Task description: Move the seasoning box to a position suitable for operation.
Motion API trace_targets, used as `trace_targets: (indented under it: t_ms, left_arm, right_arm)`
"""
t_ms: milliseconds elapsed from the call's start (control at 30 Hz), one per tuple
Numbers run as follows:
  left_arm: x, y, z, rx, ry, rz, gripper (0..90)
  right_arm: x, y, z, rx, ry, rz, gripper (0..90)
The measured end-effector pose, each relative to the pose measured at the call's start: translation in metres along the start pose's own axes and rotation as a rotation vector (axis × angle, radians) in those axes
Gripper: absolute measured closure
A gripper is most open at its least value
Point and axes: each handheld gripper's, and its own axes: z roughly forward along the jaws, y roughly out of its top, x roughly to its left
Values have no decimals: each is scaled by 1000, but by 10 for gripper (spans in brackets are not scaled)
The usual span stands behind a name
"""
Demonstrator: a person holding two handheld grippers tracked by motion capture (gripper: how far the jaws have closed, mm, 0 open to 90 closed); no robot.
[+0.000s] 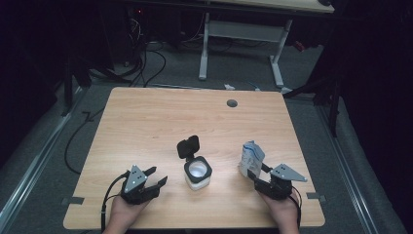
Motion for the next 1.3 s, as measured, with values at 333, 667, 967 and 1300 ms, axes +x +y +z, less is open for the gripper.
trace_targets:
  t_ms: [333,667,967,1300]
  left_arm:
    - [2,0,2,15,-1,-15,433]
    - [3,1,6,34,9,-14,433]
    - [0,6,17,35,-5,-16,434]
    - [-4,12,30,33,-10,-14,433]
  right_arm:
    - [3,-6,-2,20,-6,11,403]
    - [10,-7,-14,5,-52,15,441]
    - [21,-13,-31,3,-66,0,465]
    - [26,-21,-41,16,-73,15,484]
